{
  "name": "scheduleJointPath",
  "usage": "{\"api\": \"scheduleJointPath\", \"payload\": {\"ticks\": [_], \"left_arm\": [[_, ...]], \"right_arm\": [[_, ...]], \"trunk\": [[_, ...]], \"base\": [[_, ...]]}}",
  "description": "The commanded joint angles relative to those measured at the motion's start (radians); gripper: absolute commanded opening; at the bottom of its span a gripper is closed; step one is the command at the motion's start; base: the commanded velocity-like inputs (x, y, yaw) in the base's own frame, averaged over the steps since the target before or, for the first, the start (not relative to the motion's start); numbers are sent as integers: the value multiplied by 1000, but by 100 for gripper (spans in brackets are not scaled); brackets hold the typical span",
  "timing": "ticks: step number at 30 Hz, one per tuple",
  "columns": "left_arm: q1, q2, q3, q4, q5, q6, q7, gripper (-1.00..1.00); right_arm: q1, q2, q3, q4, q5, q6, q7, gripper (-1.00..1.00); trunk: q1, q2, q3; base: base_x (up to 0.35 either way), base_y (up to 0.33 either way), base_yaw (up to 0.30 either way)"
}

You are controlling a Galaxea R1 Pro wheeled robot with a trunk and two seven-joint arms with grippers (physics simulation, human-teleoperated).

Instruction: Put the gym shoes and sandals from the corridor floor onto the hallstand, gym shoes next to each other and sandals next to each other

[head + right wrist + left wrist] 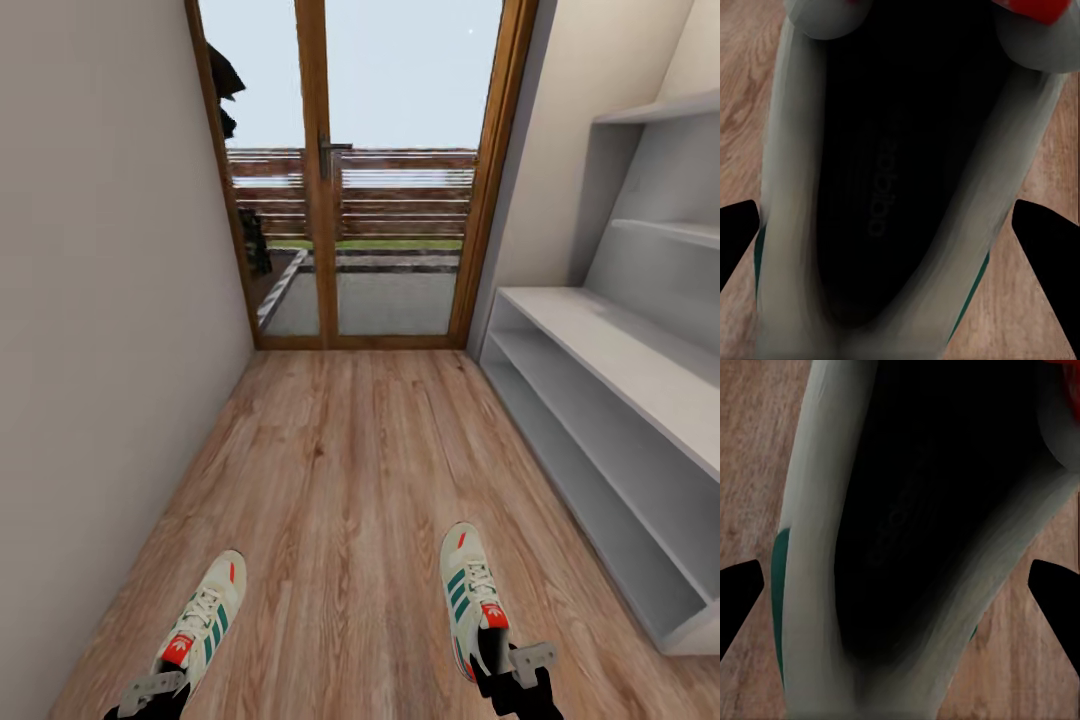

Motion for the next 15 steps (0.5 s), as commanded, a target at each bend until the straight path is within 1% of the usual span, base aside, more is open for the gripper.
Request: {"api": "scheduleJointPath", "payload": {"ticks": [1,15], "left_arm": [[-1,0,9,0,-8,-4,-5,-100],[-1,0,9,0,-7,-4,-5,-100]], "right_arm": [[-1,0,-9,0,8,-3,5,-100],[-1,0,-9,0,8,-3,5,-100]], "trunk": [[0,0,-1],[0,0,-1]], "base": [[326,-117,0],[326,-116,0]]}}
